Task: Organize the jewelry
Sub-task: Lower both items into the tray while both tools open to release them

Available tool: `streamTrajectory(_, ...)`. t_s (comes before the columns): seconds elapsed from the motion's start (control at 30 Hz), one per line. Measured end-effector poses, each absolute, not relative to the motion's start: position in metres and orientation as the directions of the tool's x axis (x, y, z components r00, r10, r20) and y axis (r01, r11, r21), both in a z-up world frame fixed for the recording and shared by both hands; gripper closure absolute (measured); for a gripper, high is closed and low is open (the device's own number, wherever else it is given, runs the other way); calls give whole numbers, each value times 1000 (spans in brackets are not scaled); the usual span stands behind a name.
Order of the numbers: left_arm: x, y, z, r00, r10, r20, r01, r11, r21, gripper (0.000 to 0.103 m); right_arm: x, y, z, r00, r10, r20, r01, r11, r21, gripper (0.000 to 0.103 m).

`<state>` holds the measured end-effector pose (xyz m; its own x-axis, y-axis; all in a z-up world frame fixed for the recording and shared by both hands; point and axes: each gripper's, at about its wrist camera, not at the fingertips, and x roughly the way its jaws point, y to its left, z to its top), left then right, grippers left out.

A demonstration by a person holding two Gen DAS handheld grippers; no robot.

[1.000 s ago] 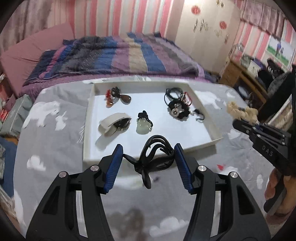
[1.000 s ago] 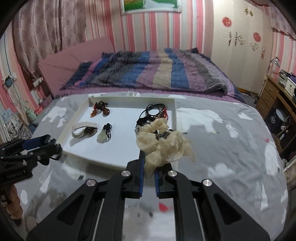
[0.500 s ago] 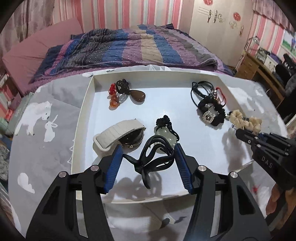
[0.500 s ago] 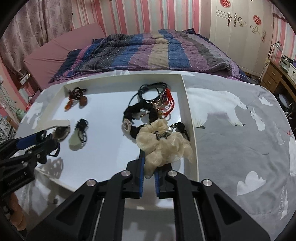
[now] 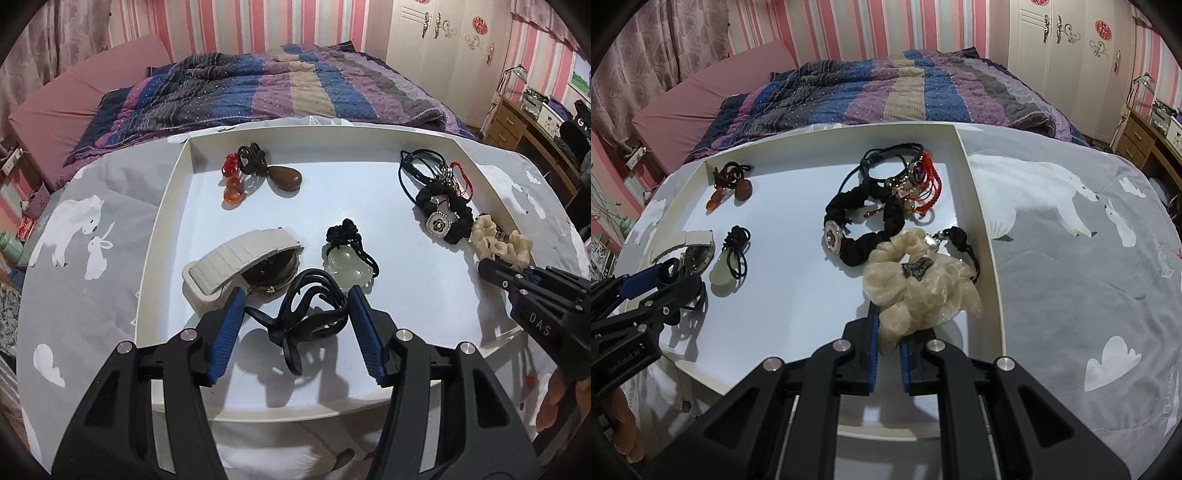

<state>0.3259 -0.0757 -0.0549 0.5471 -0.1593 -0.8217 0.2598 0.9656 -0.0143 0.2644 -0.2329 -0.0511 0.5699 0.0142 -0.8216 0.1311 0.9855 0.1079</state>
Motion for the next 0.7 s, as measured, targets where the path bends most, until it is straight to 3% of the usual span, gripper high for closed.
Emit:
streamTrajectory(0.2,326,-71,-53,535,-167,-828,249,968,-35,39,265,-233,-53,554,35,-832,127,984,126,90)
streamTrajectory(0.3,322,-69,-51,536,-157,-830,238,971,-30,34,265,-231,-51,542,59,-838,109,984,139,76)
streamTrajectory(0.37,316,-68,-45,549,-143,-824,228,974,-17,25,265,-230,-48,543,50,-838,112,985,132,68)
streamTrajectory(0.53,303,-58,-26,571,-142,-809,223,975,-14,20,258,-232,-34,555,58,-830,108,984,140,56)
streamTrajectory(0.63,294,-45,-10,599,-126,-790,198,980,-6,8,252,-235,-20,577,48,-815,112,984,137,39)
streamTrajectory(0.7,287,-37,0,618,-116,-778,182,983,-1,6,247,-238,-10,592,35,-805,114,985,127,38)
